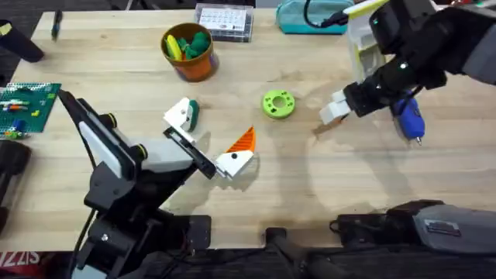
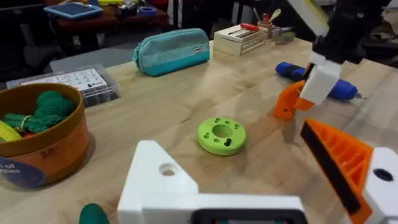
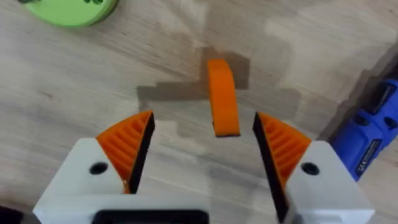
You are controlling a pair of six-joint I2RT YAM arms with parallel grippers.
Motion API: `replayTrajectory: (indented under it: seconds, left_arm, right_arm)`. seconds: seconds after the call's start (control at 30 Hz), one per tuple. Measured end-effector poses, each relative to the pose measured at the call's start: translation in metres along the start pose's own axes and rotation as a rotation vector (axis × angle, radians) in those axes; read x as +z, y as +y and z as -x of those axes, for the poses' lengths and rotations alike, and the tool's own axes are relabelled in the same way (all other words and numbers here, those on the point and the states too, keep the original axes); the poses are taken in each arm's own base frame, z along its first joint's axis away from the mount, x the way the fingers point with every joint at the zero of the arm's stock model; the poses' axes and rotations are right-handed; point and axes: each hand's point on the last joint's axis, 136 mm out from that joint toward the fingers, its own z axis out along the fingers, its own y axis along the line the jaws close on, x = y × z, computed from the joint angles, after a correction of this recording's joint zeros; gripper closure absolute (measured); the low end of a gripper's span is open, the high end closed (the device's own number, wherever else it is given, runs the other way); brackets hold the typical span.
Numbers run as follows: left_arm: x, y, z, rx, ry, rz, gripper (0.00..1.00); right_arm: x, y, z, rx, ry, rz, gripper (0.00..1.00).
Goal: Pick up the gripper from the table and insert it into the empty holder that is missing its gripper. Then pick up a screw, insert it into the mounting hole, and use the screwdriver to tighten it. Finally, clean up the table by picking up the vegetable and placing it into the bucket.
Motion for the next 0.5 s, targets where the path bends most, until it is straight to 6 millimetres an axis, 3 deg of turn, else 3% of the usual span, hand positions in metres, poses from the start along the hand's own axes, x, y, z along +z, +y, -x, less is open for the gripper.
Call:
replayTrajectory:
  seconds: [0.3, 0.5]
  left_arm:
    - [0.0, 0.0, 0.0, 0.0, 0.0, 0.0, 0.003]
    - [0.0, 0.0, 0.0, 0.0, 0.0, 0.0, 0.003]
  right_arm:
    - [0.005, -0.003, -0.001, -0.089, 0.015, 0.002, 0.05]
    - [0.004, -0.011, -0.001, -0.031, -0.02, 0.109, 0.05]
